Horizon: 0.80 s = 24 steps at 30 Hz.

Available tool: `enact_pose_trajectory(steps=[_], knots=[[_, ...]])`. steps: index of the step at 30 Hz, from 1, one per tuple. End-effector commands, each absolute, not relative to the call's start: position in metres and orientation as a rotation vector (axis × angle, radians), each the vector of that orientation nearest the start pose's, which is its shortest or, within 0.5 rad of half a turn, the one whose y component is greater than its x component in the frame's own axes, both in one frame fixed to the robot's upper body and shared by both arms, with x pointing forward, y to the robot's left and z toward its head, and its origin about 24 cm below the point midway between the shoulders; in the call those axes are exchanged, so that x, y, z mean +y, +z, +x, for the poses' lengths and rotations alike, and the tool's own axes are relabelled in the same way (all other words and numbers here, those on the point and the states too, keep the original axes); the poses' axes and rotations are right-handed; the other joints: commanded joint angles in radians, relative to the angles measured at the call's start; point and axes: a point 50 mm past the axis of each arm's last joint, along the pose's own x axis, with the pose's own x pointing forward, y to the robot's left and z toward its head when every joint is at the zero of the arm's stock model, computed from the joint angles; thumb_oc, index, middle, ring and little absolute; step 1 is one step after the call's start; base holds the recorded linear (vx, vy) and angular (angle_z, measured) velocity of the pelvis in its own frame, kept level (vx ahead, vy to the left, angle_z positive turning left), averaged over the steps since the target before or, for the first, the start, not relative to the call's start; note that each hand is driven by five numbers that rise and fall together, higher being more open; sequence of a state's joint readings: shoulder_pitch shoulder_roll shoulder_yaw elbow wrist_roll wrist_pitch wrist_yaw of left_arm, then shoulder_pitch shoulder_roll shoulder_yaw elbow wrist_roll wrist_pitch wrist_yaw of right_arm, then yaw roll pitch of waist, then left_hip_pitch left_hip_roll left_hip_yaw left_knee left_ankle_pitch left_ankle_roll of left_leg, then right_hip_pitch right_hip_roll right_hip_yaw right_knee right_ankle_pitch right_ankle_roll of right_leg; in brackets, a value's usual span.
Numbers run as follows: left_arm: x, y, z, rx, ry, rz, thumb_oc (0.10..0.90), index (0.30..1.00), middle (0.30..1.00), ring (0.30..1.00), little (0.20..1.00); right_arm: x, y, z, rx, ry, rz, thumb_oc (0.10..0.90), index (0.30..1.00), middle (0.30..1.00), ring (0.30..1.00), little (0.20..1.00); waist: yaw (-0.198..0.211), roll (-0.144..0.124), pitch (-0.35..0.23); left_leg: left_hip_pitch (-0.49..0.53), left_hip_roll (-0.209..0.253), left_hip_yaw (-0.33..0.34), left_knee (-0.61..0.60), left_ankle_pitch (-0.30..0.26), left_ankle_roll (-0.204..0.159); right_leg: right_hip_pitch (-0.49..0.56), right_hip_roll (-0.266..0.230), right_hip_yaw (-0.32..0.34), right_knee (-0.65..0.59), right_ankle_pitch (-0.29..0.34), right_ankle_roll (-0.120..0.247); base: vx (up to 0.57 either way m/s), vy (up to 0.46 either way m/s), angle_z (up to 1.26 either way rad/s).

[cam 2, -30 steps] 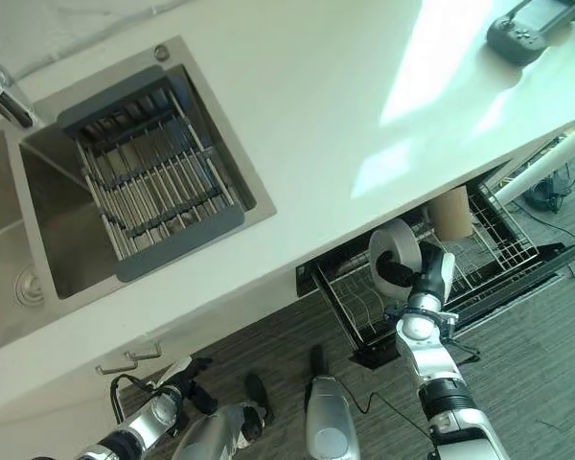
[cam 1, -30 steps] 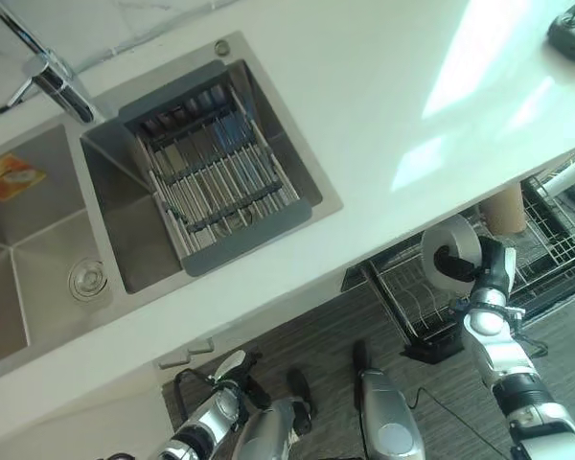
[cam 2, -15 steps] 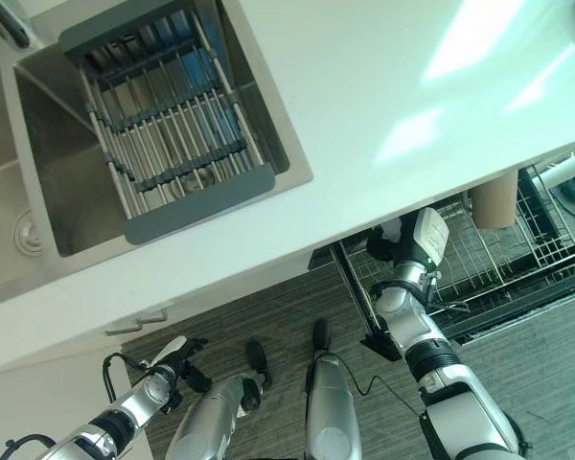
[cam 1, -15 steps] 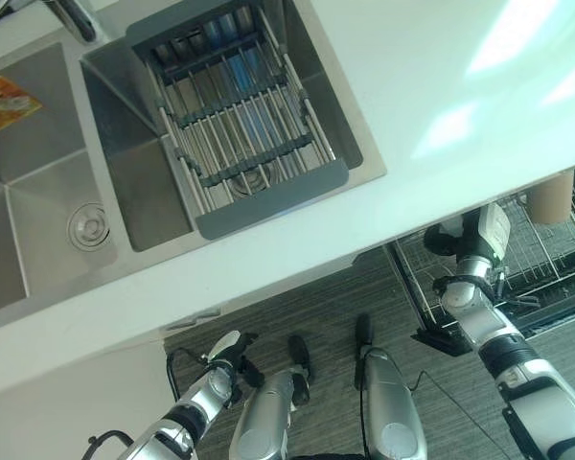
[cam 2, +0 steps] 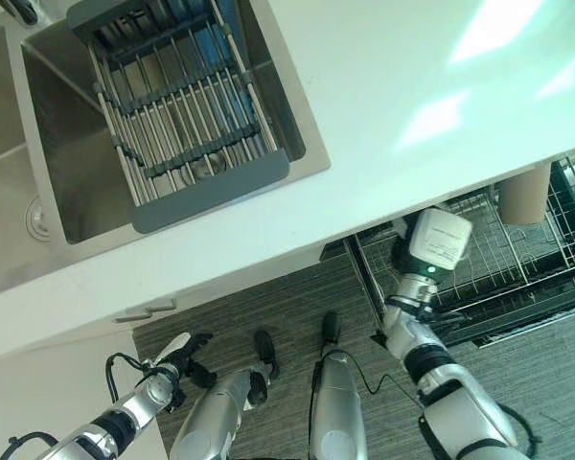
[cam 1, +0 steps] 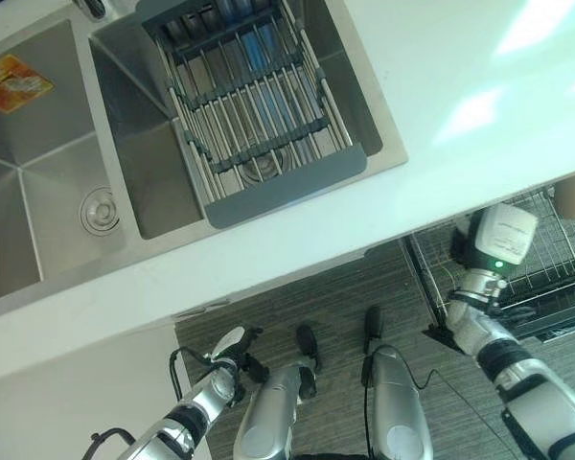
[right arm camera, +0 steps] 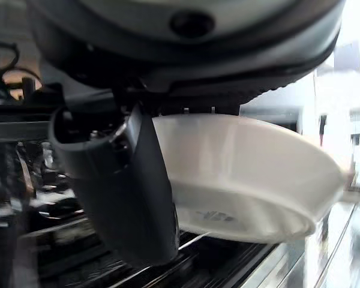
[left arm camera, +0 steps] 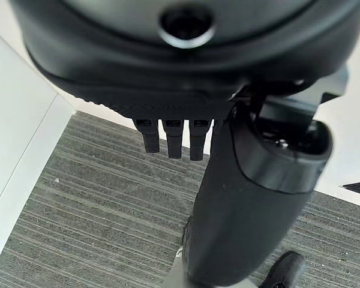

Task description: Place the dishes in the dishwasher.

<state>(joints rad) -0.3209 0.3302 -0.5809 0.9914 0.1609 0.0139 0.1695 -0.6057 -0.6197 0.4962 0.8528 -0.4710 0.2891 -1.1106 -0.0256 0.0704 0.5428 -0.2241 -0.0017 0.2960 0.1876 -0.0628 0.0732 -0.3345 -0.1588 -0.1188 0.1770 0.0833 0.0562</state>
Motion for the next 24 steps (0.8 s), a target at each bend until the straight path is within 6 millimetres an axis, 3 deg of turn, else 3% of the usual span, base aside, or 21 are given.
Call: enact_pose_trajectory(steps=[1,8,12,14,24], knots=[[0.196,-0.111,0.212,0.707,-0.270,0.859,0.800,0.900,0.900,0.900,0.900,-0.304,0.163,0.326,-0.564,-1.217,-1.606,0.400,0.300,0.300,0.300,0.300,-0.002,-0.017,-0.023,0.075,0.066,-0.086,0.112,-0.224,-0.031,-0.029,-0.047,-0.023,0.123,-0.162,0.082,-0.03,0.007,-0.04],[0.202,-0.109,0.213,0.719,-0.243,0.864,0.800,0.900,0.900,0.900,0.900,-0.310,0.160,0.321,-0.543,-1.238,-1.672,0.400,0.300,0.300,0.300,0.300,-0.001,-0.031,-0.023,0.071,0.065,-0.085,0.112,-0.229,-0.023,-0.036,-0.045,-0.021,0.123,-0.160,0.088,-0.01,0.004,-0.01],[0.207,-0.110,0.211,0.732,-0.236,0.874,0.800,0.900,0.900,0.900,0.900,-0.315,0.151,0.318,-0.477,-1.231,-1.597,0.400,0.300,0.300,0.300,0.300,-0.001,-0.033,-0.023,0.064,0.062,-0.087,0.112,-0.230,-0.020,-0.040,-0.044,-0.022,0.123,-0.161,0.090,0.01,-0.008,0.00],[0.207,-0.110,0.212,0.739,-0.233,0.880,0.800,0.900,0.900,0.900,0.900,-0.311,0.143,0.319,-0.469,-1.205,-1.557,0.400,0.300,0.300,0.300,0.300,0.002,-0.028,-0.023,0.049,0.061,-0.088,0.112,-0.228,-0.016,-0.057,-0.046,-0.024,0.123,-0.156,0.088,0.02,-0.062,-0.02],[0.194,-0.107,0.217,0.678,-0.236,0.845,0.800,0.900,0.900,0.900,0.900,-0.290,0.149,0.334,-0.531,-1.169,-1.460,0.400,0.300,0.300,0.300,0.300,0.011,0.001,-0.023,-0.033,0.043,-0.084,0.112,-0.206,-0.014,-0.127,-0.060,-0.020,0.123,-0.146,0.083,0.00,-0.010,-0.01]])
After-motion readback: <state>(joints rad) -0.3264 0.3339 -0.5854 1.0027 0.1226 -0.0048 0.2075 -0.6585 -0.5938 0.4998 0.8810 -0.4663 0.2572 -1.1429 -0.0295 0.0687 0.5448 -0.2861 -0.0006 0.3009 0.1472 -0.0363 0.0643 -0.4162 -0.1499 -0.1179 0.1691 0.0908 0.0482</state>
